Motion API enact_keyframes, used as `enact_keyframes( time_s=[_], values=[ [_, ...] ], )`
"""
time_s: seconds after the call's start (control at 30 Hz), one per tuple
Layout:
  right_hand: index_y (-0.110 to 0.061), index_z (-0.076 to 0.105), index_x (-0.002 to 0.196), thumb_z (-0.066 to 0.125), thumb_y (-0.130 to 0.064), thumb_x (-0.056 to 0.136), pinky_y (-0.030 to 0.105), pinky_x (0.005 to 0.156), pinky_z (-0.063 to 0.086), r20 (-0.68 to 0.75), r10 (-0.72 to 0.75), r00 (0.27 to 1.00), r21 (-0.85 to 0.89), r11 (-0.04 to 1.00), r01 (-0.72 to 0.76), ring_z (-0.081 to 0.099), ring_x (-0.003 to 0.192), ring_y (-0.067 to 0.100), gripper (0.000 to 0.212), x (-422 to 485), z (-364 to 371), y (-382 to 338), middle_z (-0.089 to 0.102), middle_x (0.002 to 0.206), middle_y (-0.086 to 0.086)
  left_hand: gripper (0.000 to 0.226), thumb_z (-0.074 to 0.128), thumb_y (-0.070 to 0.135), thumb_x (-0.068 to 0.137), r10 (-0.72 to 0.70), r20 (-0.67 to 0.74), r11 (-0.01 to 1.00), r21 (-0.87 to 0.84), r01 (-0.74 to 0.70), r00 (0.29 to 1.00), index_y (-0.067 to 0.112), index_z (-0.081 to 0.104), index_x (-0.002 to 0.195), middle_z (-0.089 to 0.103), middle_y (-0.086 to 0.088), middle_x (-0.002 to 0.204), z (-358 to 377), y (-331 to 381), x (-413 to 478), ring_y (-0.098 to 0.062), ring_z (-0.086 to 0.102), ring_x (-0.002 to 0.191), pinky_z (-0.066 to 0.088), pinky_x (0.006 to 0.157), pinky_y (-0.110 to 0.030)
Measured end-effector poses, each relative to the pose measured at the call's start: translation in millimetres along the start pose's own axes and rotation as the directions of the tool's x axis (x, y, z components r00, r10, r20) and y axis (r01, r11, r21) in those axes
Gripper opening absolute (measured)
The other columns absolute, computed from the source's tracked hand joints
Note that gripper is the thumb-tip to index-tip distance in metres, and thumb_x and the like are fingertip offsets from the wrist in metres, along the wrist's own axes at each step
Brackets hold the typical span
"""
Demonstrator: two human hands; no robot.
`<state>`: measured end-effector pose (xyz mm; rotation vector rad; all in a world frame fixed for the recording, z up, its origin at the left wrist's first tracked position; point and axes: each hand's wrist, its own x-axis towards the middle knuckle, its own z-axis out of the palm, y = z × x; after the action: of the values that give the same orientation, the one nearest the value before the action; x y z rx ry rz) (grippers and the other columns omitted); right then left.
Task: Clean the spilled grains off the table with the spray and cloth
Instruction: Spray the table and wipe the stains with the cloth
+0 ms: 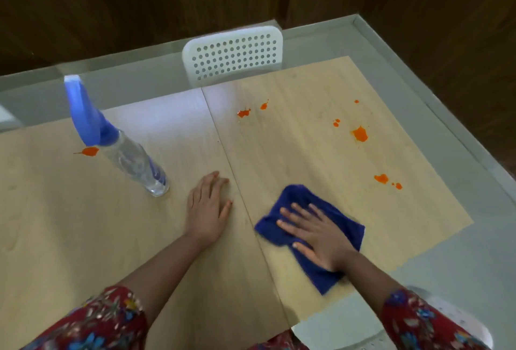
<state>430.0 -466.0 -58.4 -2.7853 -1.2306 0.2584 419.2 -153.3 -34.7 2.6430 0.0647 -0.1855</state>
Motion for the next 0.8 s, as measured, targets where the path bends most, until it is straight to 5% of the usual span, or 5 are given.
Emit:
enact_keyframes(
  time_s=[0.13, 0.33, 0.53, 0.67, 0.8],
  values=[
    [-0.028, 0.018, 0.154, 0.018, -0.051, 0.096, 0.052, 0.120, 0.013, -0.090, 0.668, 0.739, 0.140, 0.743, -0.655, 0.011, 0.150, 0.021, 0.062, 71.4, -19.9, 39.7, 0.007, 0.161, -0.008, 0.052, 0.033, 0.040, 0.096, -0.028, -0.106, 0.999, 0.026, 0.031, 0.994, 0.021, 0.033, 0.144, 0.018, 0.000, 0.158, -2.4, -4.1, 56.2, -0.022, 0.015, 0.146, 0.013, 0.117, -0.042],
    [-0.037, 0.007, 0.154, 0.026, -0.047, 0.103, 0.045, 0.121, -0.004, 0.083, -0.164, 0.983, 0.016, 0.986, 0.163, -0.005, 0.151, 0.017, 0.056, 92.5, -16.6, -5.3, -0.001, 0.163, -0.011, 0.055, 0.029, 0.035, 0.102, -0.218, -0.195, 0.968, 0.082, 0.237, 0.956, 0.023, 0.015, 0.154, 0.002, 0.003, 0.163, -8.1, -11.1, 104.5, -0.015, -0.004, 0.149, -0.009, 0.118, -0.041],
    [-0.027, 0.016, 0.154, 0.016, -0.048, 0.098, 0.054, 0.119, 0.011, -0.111, 0.605, 0.788, 0.092, 0.796, -0.599, 0.010, 0.150, 0.024, 0.060, 191.6, -26.8, 30.8, 0.009, 0.162, -0.003, 0.056, 0.030, 0.030, 0.101, -0.281, -0.203, 0.954, 0.052, 0.297, 0.938, 0.022, 0.014, 0.155, 0.002, 0.005, 0.163, -4.8, -15.4, 108.0, -0.013, -0.004, 0.149, -0.008, 0.119, -0.042],
    [-0.031, 0.013, 0.155, 0.020, -0.048, 0.100, 0.053, 0.118, 0.006, -0.037, 0.116, 0.993, 0.009, 0.993, -0.116, 0.001, 0.151, 0.021, 0.058, 204.5, -21.7, -10.2, 0.002, 0.164, -0.007, 0.056, 0.024, 0.030, 0.098, -0.293, -0.227, 0.945, 0.077, 0.317, 0.929, 0.020, 0.023, 0.153, 0.012, 0.003, 0.162, -0.3, -15.8, 110.6, -0.015, 0.007, 0.149, 0.004, 0.120, -0.046],
    [-0.037, 0.022, 0.153, 0.025, -0.049, 0.099, 0.066, 0.113, 0.006, -0.105, 0.124, 0.987, 0.017, 0.992, -0.123, 0.009, 0.151, 0.019, 0.055, 266.1, -28.6, 7.7, 0.013, 0.162, -0.012, 0.060, 0.025, 0.030, 0.092, -0.304, -0.252, 0.936, 0.101, 0.337, 0.919, 0.016, 0.032, 0.150, 0.025, 0.001, 0.159, 2.3, -14.2, 112.2, -0.017, 0.021, 0.146, 0.013, 0.118, -0.048]
  ],
)
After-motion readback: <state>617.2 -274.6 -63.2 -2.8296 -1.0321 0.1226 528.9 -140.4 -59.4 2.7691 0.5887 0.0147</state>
